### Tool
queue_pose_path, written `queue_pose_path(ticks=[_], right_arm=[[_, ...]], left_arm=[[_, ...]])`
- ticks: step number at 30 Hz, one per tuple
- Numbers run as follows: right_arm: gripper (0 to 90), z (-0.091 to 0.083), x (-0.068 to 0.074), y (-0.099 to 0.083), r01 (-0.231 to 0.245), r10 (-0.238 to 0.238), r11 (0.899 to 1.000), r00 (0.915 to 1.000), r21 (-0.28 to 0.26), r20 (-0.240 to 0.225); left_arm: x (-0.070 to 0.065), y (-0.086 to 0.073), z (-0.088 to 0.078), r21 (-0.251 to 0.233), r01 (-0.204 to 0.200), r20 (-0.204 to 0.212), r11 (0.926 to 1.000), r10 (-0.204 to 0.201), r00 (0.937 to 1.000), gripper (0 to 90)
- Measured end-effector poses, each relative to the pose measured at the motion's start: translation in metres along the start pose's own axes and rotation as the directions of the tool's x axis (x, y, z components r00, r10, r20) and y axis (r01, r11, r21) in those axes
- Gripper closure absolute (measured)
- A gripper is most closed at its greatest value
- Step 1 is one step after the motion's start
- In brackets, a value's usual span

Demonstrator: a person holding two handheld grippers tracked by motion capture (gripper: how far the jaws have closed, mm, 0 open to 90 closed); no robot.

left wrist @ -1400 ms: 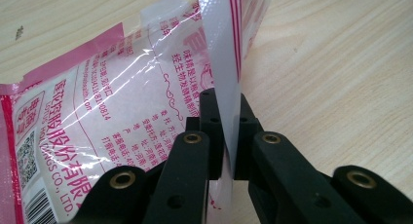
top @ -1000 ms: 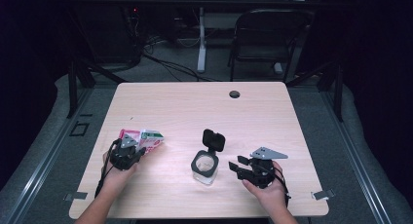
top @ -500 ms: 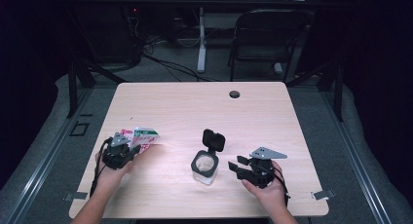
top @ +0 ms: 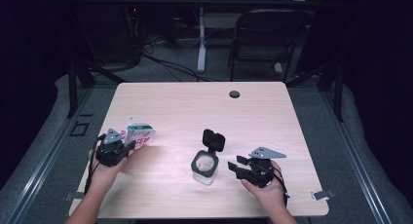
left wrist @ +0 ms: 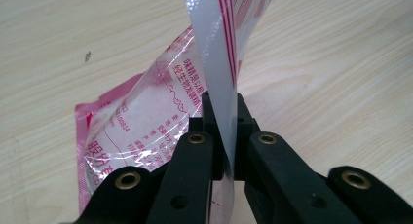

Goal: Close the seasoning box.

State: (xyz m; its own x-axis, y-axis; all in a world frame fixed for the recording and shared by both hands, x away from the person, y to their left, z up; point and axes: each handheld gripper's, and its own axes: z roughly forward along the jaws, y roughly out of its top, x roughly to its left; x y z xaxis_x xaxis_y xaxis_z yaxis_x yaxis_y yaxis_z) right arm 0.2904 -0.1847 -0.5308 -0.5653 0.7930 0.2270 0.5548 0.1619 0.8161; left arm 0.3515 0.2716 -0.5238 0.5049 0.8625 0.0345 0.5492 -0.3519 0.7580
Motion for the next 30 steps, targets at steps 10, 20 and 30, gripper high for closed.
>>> queue_pose_path(ticks=[10, 20, 30], right_arm=[[53.8, 0.004, 0.0, 0.001, -0.006, 0.006, 1.0, 1.0, 0.003, -0.007], [53.6, 0.005, -0.001, 0.001, -0.006, 0.006, 1.0, 0.9999, 0.002, -0.008], [53.6, 0.004, -0.001, 0.002, -0.005, 0.005, 1.0, 0.9999, 0.001, -0.011]], left_arm=[[0.003, 0.017, -0.017, -0.041, -0.022, -0.061, 0.9989, 0.019, 0.998, 90.0], [-0.001, 0.038, -0.042, -0.115, -0.035, -0.069, 0.9927, 0.027, 0.9972, 90.0], [-0.025, 0.054, -0.046, -0.161, -0.065, 0.02, 0.9848, 0.069, 0.9974, 90.0]])
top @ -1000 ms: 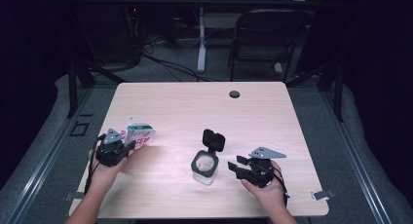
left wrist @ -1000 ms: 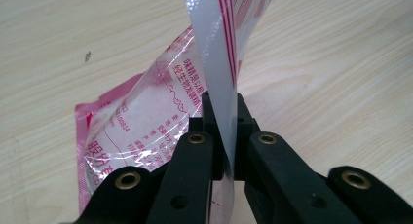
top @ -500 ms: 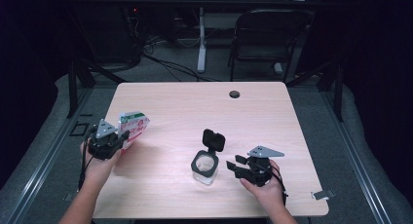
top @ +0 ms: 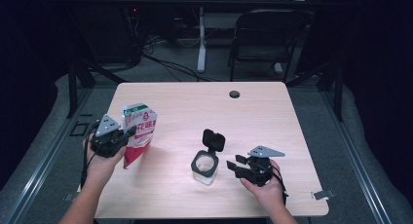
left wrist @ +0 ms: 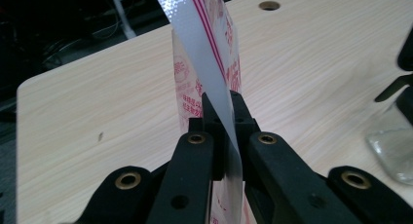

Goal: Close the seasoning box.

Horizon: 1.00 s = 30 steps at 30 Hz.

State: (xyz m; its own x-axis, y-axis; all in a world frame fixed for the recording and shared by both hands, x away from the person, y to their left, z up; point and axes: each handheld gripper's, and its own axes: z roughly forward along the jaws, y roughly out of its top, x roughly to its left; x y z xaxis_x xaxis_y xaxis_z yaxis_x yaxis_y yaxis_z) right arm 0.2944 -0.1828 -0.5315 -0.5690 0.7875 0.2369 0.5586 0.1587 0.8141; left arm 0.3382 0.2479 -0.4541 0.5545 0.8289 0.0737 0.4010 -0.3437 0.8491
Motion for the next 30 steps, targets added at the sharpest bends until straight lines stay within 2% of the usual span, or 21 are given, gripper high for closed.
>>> queue_pose_path(ticks=[7, 8, 16, 21, 25, 30], right_arm=[[53.6, -0.001, -0.001, 0.0, -0.005, 0.005, 1.0, 1.0, -0.005, 0.0], [53.5, -0.002, -0.001, 0.0, -0.002, 0.002, 1.0, 1.0, -0.006, 0.003], [53.5, -0.003, -0.002, 0.0, 0.0, 0.0, 1.0, 1.0, -0.006, 0.004], [53.6, -0.003, -0.002, 0.0, -0.007, 0.007, 1.0, 1.0, -0.009, 0.006], [53.5, -0.003, -0.002, 0.0, -0.006, 0.006, 1.0, 1.0, -0.01, 0.006], [53.5, -0.003, -0.003, 0.0, -0.002, 0.002, 1.0, 1.0, -0.007, 0.006]], left_arm=[[-0.018, 0.01, 0.007, -0.017, -0.031, 0.05, 0.9994, 0.032, 0.9982, 90.0], [-0.025, 0.013, 0.01, -0.019, -0.043, 0.065, 0.9989, 0.044, 0.9969, 90.0], [-0.046, 0.017, 0.019, -0.022, -0.073, 0.121, 0.9971, 0.075, 0.9898, 90.0], [-0.054, 0.017, 0.02, -0.025, -0.089, 0.147, 0.9957, 0.092, 0.9849, 90.0], [-0.061, 0.016, 0.017, -0.039, -0.084, 0.194, 0.9957, 0.09, 0.9769, 90.0], [-0.07, 0.014, 0.016, -0.041, -0.112, 0.222, 0.9929, 0.118, 0.968, 90.0]])
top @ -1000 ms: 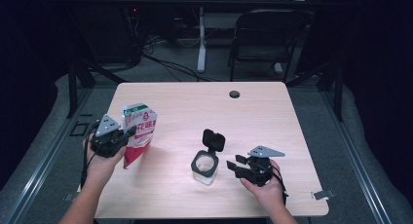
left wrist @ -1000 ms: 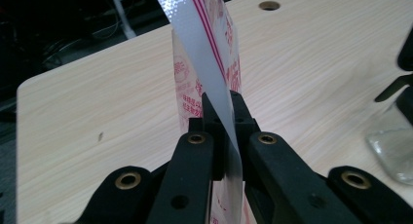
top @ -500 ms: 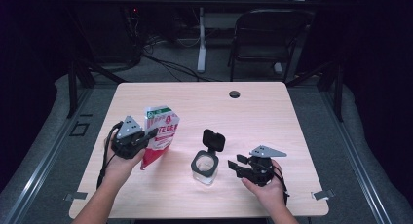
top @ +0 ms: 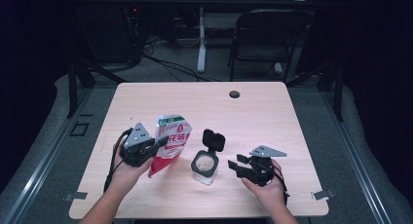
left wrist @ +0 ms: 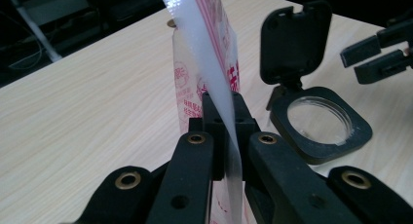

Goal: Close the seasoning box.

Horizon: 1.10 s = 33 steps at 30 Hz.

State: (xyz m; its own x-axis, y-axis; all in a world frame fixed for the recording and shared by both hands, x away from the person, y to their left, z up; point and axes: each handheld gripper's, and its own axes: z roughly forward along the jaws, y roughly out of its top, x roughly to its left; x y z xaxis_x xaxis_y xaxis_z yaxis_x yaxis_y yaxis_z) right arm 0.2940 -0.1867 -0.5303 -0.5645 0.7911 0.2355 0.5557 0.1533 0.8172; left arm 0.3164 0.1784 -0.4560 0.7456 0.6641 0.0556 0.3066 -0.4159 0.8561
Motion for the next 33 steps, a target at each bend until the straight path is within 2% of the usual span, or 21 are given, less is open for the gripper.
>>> queue_pose_path(ticks=[3, 11, 19, 29, 33], right_arm=[[53.5, 0.0, 0.001, 0.0, -0.003, 0.003, 1.0, 1.0, -0.006, -0.001], [53.4, -0.002, 0.002, 0.001, 0.006, -0.006, 1.0, 1.0, -0.011, -0.001], [53.1, -0.004, 0.004, 0.004, 0.017, -0.017, 1.0, 0.9999, -0.026, 0.001], [52.9, -0.007, 0.006, 0.007, 0.013, -0.013, 0.999, 0.9998, -0.04, -0.014], [53.0, -0.008, 0.008, 0.008, 0.018, -0.019, 0.999, 0.9997, -0.036, -0.016]], left_arm=[[-0.002, -0.003, 0.0, 0.0, -0.002, 0.01, 1.0, 0.002, 0.9999, 90.0], [0.002, -0.016, -0.005, 0.02, 0.024, 0.025, 0.9995, -0.025, 0.9994, 90.0], [0.011, -0.036, -0.009, 0.038, 0.085, 0.042, 0.9956, -0.087, 0.9953, 90.0], [0.012, -0.053, -0.009, 0.085, 0.091, 0.04, 0.9922, -0.094, 0.9947, 89.0], [0.012, -0.056, -0.008, 0.089, 0.101, 0.057, 0.9909, -0.106, 0.9927, 88.2]])
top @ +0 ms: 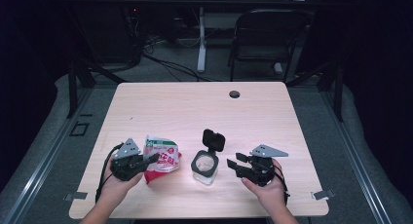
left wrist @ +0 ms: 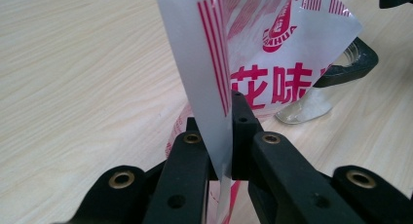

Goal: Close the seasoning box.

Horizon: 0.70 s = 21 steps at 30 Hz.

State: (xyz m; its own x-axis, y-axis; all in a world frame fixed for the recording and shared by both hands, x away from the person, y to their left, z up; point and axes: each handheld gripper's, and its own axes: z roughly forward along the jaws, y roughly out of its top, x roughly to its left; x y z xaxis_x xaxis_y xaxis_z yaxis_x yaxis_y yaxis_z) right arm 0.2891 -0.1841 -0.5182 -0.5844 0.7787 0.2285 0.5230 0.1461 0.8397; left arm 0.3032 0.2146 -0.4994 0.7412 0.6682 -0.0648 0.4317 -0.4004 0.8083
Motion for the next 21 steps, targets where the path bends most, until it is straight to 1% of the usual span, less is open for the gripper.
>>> queue_pose_path(ticks=[4, 5, 7, 9, 10, 11, 12, 13, 14, 15, 16, 18, 21], right_arm=[[53.0, -0.001, 0.001, 0.001, 0.005, -0.005, 1.0, 1.0, -0.011, -0.004], [53.0, -0.001, 0.001, 0.001, 0.009, -0.009, 1.0, 0.9999, -0.006, -0.006], [53.8, -0.002, 0.002, 0.002, -0.004, 0.004, 1.0, 0.9999, -0.014, -0.013], [55.9, -0.003, 0.002, 0.003, -0.005, 0.005, 1.0, 0.9998, -0.001, -0.02], [55.9, -0.003, 0.002, 0.003, -0.005, 0.005, 1.0, 0.9998, -0.001, -0.02], [56.6, -0.003, 0.002, 0.004, -0.005, 0.005, 1.0, 0.9997, -0.004, -0.022], [57.6, -0.004, 0.004, 0.005, -0.004, 0.003, 1.0, 0.9996, -0.008, -0.027], [57.9, -0.007, 0.006, 0.008, 0.002, -0.003, 1.0, 0.9995, -0.012, -0.032], [58.2, -0.008, 0.007, 0.009, 0.008, -0.008, 1.0, 0.9994, -0.009, -0.034], [58.3, -0.009, 0.009, 0.011, 0.007, -0.007, 1.0, 0.9991, -0.015, -0.041], [58.3, -0.01, 0.011, 0.012, 0.012, -0.012, 1.0, 0.9989, -0.017, -0.045], [58.3, -0.01, 0.015, 0.014, 0.018, -0.019, 1.0, 0.9981, -0.018, -0.059], [58.2, -0.01, 0.023, 0.017, 0.027, -0.029, 0.999, 0.9959, -0.02, -0.085]], left_arm=[[-0.004, -0.001, 0.001, 0.0, -0.01, 0.01, 0.9999, 0.01, 0.9999, 87.3], [-0.004, -0.002, 0.001, 0.001, -0.012, 0.012, 0.9999, 0.012, 0.9999, 87.0], [-0.006, -0.002, 0.001, 0.004, -0.014, 0.014, 0.9999, 0.014, 0.9998, 86.6], [-0.008, -0.003, 0.002, 0.0, -0.01, 0.024, 1.0, 0.01, 0.9997, 86.5], [-0.008, -0.003, 0.002, 0.0, -0.01, 0.024, 1.0, 0.01, 0.9997, 86.6], [-0.01, -0.003, 0.003, 0.001, -0.006, 0.035, 1.0, 0.006, 0.9994, 86.6], [-0.012, -0.003, 0.004, 0.006, -0.012, 0.036, 0.9999, 0.012, 0.9993, 86.5], [-0.016, -0.004, 0.006, 0.011, -0.023, 0.048, 0.9997, 0.023, 0.9986, 86.2], [-0.016, -0.004, 0.006, 0.011, -0.023, 0.048, 0.9997, 0.023, 0.9986, 86.1], [-0.021, -0.005, 0.008, 0.019, -0.041, 0.05, 0.999, 0.04, 0.9979, 86.0], [-0.021, -0.005, 0.008, 0.019, -0.041, 0.05, 0.999, 0.04, 0.9979, 86.0], [-0.026, -0.006, 0.01, 0.034, -0.05, 0.061, 0.9982, 0.048, 0.997, 85.7], [-0.031, -0.009, 0.011, 0.039, -0.056, 0.071, 0.9976, 0.054, 0.996, 85.5]])
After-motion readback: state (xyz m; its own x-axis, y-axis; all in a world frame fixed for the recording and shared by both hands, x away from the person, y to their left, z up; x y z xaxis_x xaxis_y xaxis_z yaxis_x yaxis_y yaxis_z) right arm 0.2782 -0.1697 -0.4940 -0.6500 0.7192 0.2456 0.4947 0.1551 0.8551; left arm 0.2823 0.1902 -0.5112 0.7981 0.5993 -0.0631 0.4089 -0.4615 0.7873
